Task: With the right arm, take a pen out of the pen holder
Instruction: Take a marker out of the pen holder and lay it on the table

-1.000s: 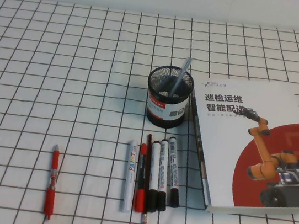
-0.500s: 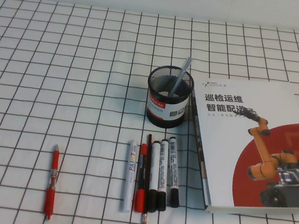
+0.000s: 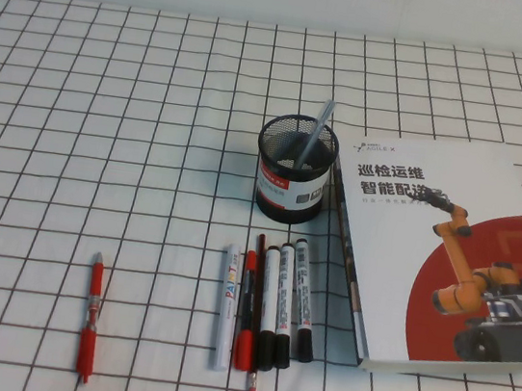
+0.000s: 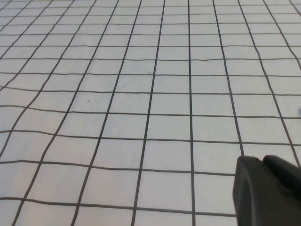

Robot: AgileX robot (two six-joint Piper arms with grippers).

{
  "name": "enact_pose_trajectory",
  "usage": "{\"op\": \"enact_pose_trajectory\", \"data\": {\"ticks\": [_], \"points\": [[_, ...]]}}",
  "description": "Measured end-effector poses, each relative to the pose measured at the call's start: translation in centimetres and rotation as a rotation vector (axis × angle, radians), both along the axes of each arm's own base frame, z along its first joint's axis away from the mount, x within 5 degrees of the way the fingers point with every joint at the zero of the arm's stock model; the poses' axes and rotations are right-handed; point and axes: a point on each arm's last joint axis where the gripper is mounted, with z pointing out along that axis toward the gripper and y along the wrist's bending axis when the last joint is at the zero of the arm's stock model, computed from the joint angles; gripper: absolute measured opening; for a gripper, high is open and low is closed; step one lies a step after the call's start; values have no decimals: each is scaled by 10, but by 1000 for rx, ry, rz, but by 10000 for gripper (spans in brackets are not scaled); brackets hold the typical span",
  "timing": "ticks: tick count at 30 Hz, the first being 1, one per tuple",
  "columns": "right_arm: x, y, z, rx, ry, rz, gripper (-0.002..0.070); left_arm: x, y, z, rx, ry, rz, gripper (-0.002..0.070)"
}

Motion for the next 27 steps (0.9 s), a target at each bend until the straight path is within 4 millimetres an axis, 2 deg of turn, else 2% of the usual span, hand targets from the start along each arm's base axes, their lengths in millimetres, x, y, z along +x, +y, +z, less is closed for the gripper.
{"op": "enact_pose_trajectory", "data": {"ticks": [4, 10, 21, 27], "points": [[1, 4, 4, 161, -35, 6, -16, 0, 0, 0, 0, 0, 0, -3], [3, 4, 20, 430, -184, -24, -16, 0, 0, 0, 0, 0, 0, -3], [3, 1, 29, 604, -269, -65, -16, 0, 0, 0, 0, 0, 0, -3], [4, 6, 29, 670, -189, -43, -16, 0, 0, 0, 0, 0, 0, -3]]}}
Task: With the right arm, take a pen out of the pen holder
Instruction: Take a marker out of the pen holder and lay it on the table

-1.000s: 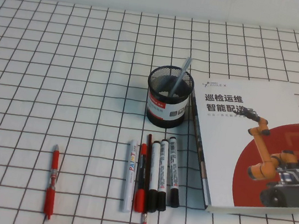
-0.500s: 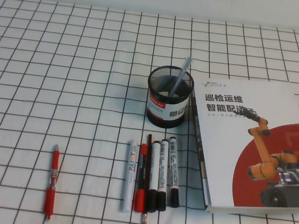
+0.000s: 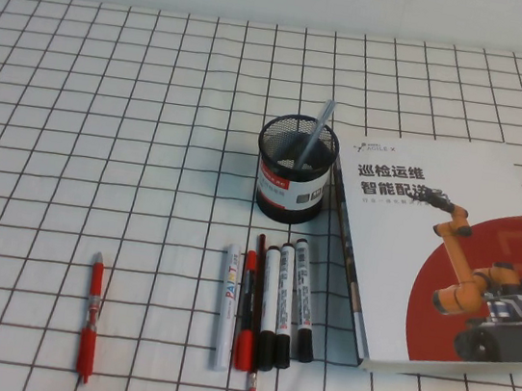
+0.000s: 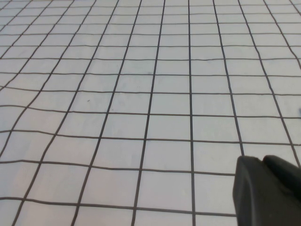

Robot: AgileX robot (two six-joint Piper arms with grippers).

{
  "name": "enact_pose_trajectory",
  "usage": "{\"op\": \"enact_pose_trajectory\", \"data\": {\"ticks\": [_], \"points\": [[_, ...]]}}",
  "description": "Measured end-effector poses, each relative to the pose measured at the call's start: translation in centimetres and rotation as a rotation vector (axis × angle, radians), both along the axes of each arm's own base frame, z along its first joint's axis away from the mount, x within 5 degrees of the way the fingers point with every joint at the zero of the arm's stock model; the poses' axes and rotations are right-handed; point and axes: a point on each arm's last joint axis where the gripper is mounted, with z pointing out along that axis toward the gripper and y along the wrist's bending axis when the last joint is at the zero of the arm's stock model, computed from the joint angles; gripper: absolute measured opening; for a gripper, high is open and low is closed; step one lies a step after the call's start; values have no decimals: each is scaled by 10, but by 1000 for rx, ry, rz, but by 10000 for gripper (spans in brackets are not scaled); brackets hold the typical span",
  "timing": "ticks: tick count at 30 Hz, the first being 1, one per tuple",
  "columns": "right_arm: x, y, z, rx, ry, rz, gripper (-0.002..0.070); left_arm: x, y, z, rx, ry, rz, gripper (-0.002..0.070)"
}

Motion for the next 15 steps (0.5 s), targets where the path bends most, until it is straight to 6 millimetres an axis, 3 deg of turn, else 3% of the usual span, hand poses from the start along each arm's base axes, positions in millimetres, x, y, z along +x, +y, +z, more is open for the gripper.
{"op": "enact_pose_trajectory", "data": {"ticks": [6, 15], "points": [[17, 11, 28, -67, 230, 121, -16, 0, 0, 0, 0, 0, 0, -3], [73, 22, 63, -287, 491, 297, -16, 0, 0, 0, 0, 0, 0, -3]]}}
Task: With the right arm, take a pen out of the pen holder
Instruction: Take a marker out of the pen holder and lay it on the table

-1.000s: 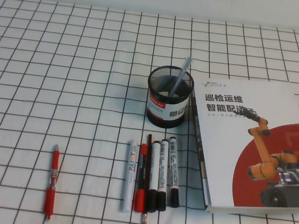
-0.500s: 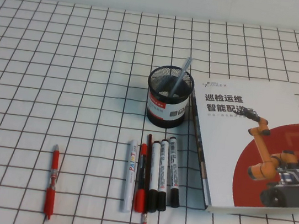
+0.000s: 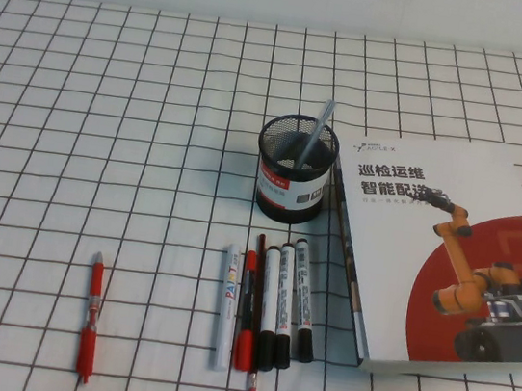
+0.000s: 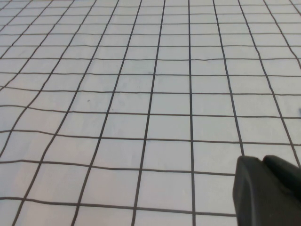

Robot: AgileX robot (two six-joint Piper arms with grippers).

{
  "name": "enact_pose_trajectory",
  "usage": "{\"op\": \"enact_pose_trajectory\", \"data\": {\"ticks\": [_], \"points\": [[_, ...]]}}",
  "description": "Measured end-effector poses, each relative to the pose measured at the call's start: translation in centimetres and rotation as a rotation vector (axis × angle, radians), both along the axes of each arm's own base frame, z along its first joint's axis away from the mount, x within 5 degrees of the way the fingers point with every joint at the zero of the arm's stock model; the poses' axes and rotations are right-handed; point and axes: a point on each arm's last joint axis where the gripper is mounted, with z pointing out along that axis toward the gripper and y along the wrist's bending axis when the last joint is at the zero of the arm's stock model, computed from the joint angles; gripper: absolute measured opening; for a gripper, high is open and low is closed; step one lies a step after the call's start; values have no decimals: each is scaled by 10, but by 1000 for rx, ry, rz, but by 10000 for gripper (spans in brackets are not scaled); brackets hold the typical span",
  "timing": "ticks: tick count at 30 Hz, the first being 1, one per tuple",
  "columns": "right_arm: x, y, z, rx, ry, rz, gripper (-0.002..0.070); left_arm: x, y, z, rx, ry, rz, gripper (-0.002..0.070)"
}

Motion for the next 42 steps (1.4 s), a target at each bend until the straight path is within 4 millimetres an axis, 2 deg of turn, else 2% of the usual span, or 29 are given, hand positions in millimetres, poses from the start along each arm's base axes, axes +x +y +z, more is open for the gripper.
{"op": "enact_pose_trajectory", "data": {"ticks": [5, 7, 13, 17, 19, 23, 25, 31, 37, 42], "points": [[35, 7, 4, -28, 22, 53, -16, 0, 0, 0, 0, 0, 0, -3], [52, 18, 7, -41, 4, 85, -16, 0, 0, 0, 0, 0, 0, -3], [93, 78, 18, -65, -124, 202, -14, 0, 0, 0, 0, 0, 0, -3], [118, 118, 15, -94, -205, 237, 46, 0, 0, 0, 0, 0, 0, -3], [129, 134, 10, -90, -239, 220, 120, 0, 0, 0, 0, 0, 0, -3], [145, 154, -6, -48, -330, 157, 295, 0, 0, 0, 0, 0, 0, -3], [153, 162, -14, -21, -409, 151, 349, 0, 0, 0, 0, 0, 0, -3], [172, 178, -38, 96, -604, 133, 385, 0, 0, 0, 0, 0, 0, -3], [190, 191, -66, 95, -569, 117, 387, 0, 0, 0, 0, 0, 0, -3], [206, 203, -74, 94, -545, 121, 387, 0, 0, 0, 0, 0, 0, -3]]}}
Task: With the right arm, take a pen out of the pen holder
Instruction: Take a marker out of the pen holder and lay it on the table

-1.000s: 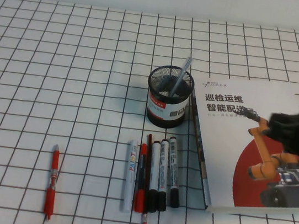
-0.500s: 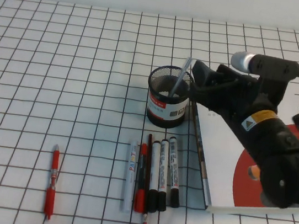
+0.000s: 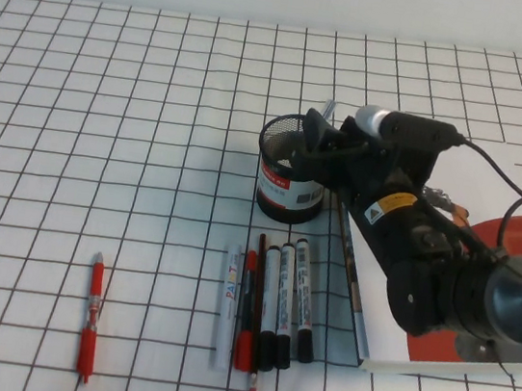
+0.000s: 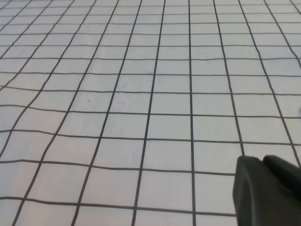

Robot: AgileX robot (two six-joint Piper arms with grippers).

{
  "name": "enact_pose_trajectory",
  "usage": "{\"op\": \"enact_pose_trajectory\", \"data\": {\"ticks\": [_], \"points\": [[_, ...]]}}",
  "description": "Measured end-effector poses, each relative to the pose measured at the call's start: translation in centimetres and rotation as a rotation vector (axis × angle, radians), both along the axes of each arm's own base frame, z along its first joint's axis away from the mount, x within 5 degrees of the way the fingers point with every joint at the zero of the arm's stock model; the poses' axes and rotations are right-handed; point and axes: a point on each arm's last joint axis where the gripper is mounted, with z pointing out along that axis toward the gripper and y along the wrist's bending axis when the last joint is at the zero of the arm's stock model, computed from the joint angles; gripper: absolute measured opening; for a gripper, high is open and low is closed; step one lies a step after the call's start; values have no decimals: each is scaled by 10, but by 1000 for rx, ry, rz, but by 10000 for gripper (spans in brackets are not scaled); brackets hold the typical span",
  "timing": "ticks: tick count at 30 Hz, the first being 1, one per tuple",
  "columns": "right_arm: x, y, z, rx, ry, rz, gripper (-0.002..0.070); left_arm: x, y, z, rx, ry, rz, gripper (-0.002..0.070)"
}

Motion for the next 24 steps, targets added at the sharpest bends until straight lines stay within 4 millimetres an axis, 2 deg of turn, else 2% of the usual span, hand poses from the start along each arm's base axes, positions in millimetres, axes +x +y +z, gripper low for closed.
{"op": "enact_pose_trajectory", "data": {"ticks": [8, 18, 24], "points": [[24, 9, 2, -40, 10, -8, 387, 0, 0, 0, 0, 0, 0, -3], [39, 9, 1, -32, 29, -45, 388, 0, 0, 0, 0, 0, 0, -3], [48, 13, -8, -40, 64, -48, 389, 0, 0, 0, 0, 0, 0, -3]]}}
